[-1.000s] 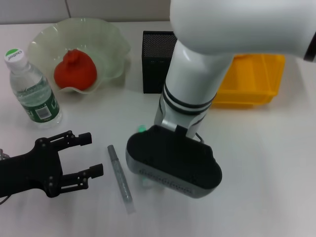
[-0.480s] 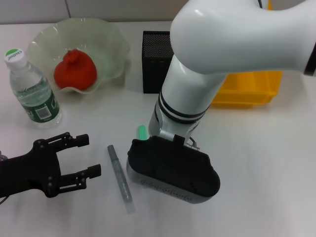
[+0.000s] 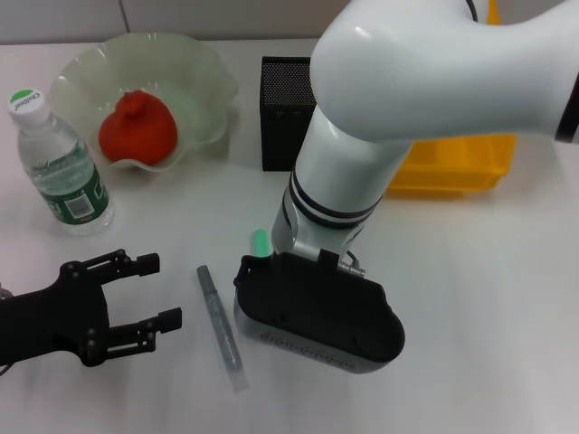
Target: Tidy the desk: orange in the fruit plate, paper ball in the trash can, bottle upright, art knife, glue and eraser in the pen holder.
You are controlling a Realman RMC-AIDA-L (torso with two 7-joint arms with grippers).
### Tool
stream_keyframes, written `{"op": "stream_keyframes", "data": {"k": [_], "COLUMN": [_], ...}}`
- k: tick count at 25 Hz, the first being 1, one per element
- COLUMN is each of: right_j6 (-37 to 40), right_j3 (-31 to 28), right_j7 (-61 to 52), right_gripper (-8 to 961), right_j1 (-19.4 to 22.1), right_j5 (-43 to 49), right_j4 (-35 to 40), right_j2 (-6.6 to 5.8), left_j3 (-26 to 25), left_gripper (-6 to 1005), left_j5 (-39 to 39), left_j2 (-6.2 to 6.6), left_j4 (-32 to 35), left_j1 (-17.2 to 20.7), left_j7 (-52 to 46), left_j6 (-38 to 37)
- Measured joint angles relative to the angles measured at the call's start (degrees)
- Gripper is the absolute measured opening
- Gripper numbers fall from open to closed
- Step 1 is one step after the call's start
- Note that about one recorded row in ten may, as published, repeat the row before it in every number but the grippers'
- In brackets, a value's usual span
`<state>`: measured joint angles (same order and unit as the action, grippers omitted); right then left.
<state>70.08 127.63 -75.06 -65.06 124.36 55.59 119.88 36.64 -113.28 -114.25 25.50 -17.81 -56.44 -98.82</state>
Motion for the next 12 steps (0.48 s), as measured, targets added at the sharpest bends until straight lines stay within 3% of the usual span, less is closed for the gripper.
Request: {"op": "stream_keyframes", "data": {"k": [12], "right_j6": [-3.0], "right_j3": [2.3], "right_j7": [0.5], "right_gripper": [484], "right_j1": [-0.1], "right_j5": [0.0], "right_j4": [-0.7], "right_j2": [0.0], "left_j3": [-0.4], "left_gripper": [799], "left_j5": [0.0], "left_j2": [-0.14], "left_j4": [-0.1], "left_j1": [-0.4], "left_j7": [-0.1], "left_j6": [0.0]}}
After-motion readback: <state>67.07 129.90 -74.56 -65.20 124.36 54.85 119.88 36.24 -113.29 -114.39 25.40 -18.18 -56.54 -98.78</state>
